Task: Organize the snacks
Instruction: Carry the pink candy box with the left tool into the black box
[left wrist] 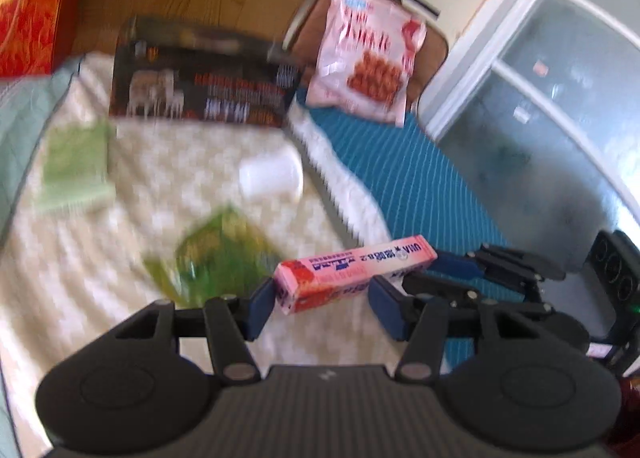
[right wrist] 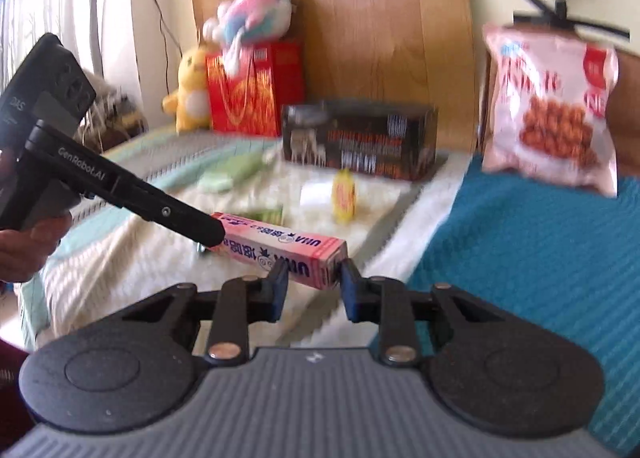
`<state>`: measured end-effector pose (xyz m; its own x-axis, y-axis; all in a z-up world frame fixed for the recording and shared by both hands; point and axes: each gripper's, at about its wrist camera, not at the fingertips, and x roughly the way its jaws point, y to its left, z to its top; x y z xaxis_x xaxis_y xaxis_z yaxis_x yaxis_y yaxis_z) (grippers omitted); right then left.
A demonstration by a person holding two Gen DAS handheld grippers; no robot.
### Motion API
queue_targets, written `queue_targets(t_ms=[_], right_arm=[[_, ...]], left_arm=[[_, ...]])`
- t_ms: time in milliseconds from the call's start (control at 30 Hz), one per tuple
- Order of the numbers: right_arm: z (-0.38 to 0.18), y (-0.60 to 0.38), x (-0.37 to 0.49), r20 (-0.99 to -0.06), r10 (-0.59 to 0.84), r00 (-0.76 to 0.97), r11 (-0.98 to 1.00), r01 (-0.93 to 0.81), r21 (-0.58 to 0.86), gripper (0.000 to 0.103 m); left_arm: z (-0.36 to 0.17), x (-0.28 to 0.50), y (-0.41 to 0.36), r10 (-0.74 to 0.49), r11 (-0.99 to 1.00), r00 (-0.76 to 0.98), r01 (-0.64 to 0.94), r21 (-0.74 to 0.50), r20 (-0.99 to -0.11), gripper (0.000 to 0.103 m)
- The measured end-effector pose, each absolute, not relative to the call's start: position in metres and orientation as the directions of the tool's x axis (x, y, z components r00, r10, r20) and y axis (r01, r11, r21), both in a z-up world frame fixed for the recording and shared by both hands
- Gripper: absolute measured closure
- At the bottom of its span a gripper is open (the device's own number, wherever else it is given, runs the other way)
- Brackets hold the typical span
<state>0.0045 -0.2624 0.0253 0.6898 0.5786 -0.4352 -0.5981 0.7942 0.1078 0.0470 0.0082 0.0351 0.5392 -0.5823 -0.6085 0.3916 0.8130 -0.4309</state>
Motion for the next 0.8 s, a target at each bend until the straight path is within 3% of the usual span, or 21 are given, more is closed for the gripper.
queue_targets(t_ms=[200,433,633,700,800], right_arm=[[0.035,-0.240,0.053,-0.382,0.570,0.727,0.805,-0.588,0.082,0.073],[0.060,-0.226,0.141,-0.281,0.559,0.780,0.828,-0.540,0.150,0.073],[0.051,-0.212,0.200,-0.293,0.517,0.804,0.856,-0.490,0.166,0.072],[0.045,-0.206,0.208,-0.307,0.503,0.808,0.864,-0.480,0.155,0.070],[0.039,-0.201,0.206,-0.303,0.473,0.827,0.880,-0.462,0.112,0.053]], left_arm=[[0.063,0.097,0.016,-0.514,0.857,0.639,0.358,-0.371,-0.572,0.051],[0.091,0.179,0.024,-0.460,0.881,0.725,0.300,-0.366,-0.513,0.051],[0.080,0.242,0.019,-0.398,0.906,0.745,0.231,-0.354,-0.535,0.051],[0.073,0.256,0.018,-0.374,0.916,0.754,0.209,-0.342,-0.540,0.049],[0.064,0.268,0.021,-0.377,0.910,0.743,0.183,-0.373,-0.553,0.047]])
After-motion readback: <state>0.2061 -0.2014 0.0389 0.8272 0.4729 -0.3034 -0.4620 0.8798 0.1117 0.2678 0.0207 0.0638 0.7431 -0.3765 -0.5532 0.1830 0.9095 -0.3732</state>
